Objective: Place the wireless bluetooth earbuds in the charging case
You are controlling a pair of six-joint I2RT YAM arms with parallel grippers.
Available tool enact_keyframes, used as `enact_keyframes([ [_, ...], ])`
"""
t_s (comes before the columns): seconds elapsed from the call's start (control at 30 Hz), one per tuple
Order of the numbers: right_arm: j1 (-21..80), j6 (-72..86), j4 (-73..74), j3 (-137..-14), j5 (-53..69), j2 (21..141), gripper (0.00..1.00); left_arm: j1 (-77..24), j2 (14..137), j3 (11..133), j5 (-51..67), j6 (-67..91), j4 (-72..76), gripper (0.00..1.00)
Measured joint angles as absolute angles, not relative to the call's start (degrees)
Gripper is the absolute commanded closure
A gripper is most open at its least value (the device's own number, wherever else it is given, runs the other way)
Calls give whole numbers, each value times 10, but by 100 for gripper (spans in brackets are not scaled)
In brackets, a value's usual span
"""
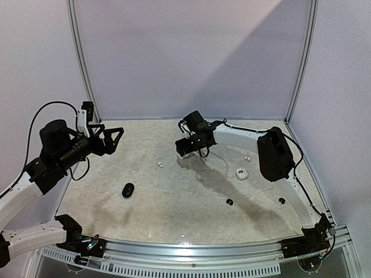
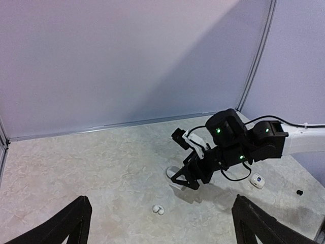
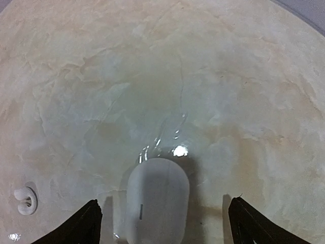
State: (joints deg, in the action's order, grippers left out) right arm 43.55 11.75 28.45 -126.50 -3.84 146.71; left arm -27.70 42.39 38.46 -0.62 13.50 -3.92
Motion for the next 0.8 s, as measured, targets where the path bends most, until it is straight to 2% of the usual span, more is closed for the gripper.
enact_keyframes([
  [0.13,448,120,282,-1284,-48,1495,24,-277,424,384,-6,135,-34,1],
  [0.37,457,128,293,-1288,-68,1500,55,-277,424,380,-6,134,-24,2],
  [0.43,457,129,296,-1287,-70,1500,61,-277,424,378,-6,134,-24,3],
  [0.63,456,110,270,-1260,-72,1490,73,-277,425,378,-6,134,-23,6],
  [0.8,462,44,195,-1113,-67,1404,76,-276,424,378,10,132,-23,19],
])
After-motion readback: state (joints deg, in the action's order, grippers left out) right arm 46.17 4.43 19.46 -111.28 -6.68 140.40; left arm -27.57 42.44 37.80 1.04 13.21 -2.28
